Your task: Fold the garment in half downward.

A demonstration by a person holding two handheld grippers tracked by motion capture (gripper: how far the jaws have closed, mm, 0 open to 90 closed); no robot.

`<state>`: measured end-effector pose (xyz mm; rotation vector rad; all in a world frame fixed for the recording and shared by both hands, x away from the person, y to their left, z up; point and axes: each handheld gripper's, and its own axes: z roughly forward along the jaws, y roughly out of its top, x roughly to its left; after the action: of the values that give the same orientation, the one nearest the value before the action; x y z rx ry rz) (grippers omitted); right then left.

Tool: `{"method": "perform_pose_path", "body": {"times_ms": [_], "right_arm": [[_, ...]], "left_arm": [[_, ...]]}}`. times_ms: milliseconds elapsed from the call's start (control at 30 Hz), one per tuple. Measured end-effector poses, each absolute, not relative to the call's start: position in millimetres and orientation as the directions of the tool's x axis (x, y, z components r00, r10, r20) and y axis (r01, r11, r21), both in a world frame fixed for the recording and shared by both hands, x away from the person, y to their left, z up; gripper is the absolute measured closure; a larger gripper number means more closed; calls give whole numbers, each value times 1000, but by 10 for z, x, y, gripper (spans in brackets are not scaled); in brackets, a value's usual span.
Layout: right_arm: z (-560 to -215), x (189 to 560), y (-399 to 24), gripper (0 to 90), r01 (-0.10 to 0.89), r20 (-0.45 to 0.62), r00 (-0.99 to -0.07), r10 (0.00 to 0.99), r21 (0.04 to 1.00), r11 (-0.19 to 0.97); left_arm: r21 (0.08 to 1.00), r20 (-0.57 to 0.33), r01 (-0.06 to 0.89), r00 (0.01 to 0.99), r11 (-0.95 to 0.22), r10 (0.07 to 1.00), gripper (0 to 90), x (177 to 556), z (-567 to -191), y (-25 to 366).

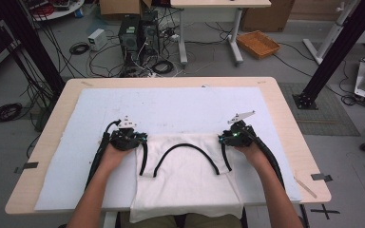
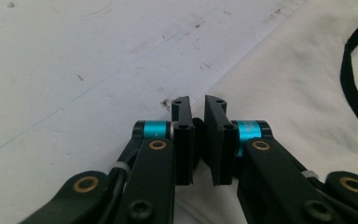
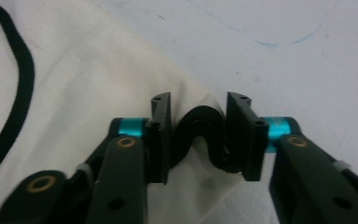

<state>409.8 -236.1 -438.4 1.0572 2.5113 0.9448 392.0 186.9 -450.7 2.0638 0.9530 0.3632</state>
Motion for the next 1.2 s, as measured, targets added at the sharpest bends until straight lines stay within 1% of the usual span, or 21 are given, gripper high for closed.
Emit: {"method": "perform_pose_path", "body": {"times_ms": [33,133,233,267,300,400,467,600,700,767,867,1000,1200], "right_arm": [[-4384,4092,-2358,734,545,22,-707,707,654,525],[-4385,4087,-2362,804,556,52,-711,701,652,515],[-4384,4092,-2378,824,573,80,-705,705,649,500],[-4384,4092,-2378,824,573,80,-705,705,649,500],[-4374,4086,-2363,835,556,49,-713,700,649,520],[-4366,4085,-2347,842,522,-33,-705,709,652,550],[-4376,4125,-2363,844,511,-64,-687,723,665,545],[-4364,4218,-2405,845,502,-95,-636,766,702,504],[-4328,4285,-2424,845,492,-109,-592,798,735,466],[-4296,4316,-2447,844,482,-100,-567,818,765,428],[-4262,4301,-2480,843,463,-85,-547,833,798,386],[-4206,4222,-2495,841,426,-114,-564,818,808,407],[-4100,3988,-2485,839,340,-163,-595,787,836,430]], "left_arm": [[774,-84,510,669,-374,738,828,3921,-4506,1875],[775,-121,529,662,-346,740,837,3929,-4512,1905],[773,-169,551,656,-315,735,842,3930,-4517,1949],[773,-169,551,656,-315,735,842,3930,-4517,1949],[774,-199,565,647,-287,736,843,3932,-4518,1988],[792,-216,559,634,-246,743,845,3942,-4490,2027],[809,-226,549,619,-209,752,846,3968,-4462,2058],[829,-261,543,589,-135,765,848,4073,-4382,2110],[858,-288,511,572,-58,768,848,4156,-4297,2107],[872,-306,489,569,-15,763,847,4179,-4277,2090],[871,-307,492,580,-23,754,846,4174,-4301,2085],[877,-323,481,597,-6,734,846,4101,-4319,2124],[901,-304,434,652,-12,694,845,3882,-4280,2166]]}}
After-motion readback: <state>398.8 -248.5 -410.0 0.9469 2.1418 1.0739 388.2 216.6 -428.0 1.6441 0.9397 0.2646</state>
